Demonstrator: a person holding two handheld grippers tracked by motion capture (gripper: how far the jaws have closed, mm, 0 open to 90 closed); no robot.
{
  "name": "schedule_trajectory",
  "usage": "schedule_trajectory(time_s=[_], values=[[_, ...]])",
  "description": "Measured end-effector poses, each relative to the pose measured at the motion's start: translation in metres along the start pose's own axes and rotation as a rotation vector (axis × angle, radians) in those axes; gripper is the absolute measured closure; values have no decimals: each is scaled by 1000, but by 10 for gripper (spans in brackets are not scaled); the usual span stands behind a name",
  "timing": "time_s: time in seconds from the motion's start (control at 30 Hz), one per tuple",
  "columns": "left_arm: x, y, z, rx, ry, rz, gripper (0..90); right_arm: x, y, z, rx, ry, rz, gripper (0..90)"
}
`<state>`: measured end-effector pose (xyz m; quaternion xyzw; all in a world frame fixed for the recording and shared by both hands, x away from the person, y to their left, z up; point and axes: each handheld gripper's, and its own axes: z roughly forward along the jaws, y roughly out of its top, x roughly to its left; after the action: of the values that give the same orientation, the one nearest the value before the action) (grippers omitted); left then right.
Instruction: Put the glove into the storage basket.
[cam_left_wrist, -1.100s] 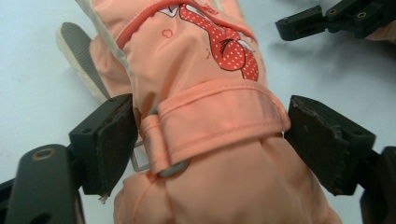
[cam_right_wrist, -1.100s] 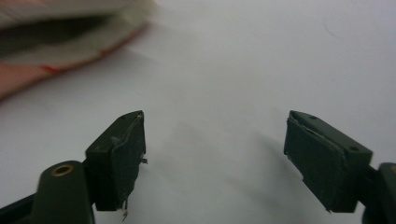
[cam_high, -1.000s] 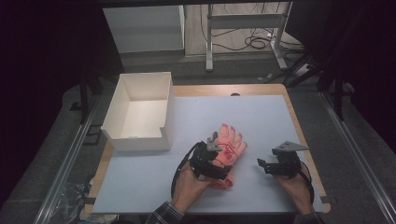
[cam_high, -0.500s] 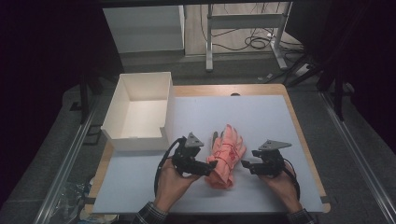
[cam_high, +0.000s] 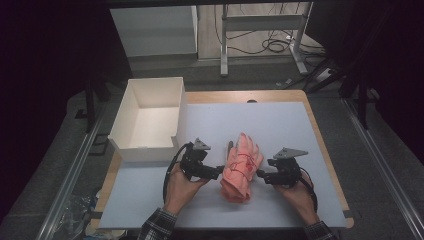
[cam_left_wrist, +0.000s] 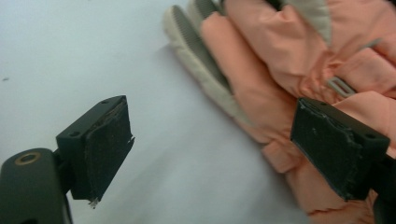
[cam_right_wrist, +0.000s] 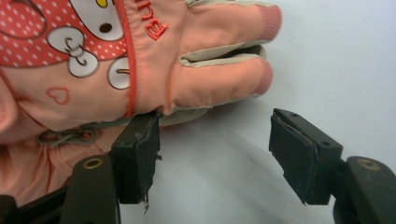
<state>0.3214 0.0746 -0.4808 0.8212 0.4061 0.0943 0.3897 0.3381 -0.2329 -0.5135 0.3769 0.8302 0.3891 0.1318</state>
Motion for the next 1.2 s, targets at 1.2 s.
schedule_trajectory(time_s=[1.2], values=[[-27, 21, 0, -62, 26, 96, 134, 18, 18, -17, -119, -6, -19, 319]])
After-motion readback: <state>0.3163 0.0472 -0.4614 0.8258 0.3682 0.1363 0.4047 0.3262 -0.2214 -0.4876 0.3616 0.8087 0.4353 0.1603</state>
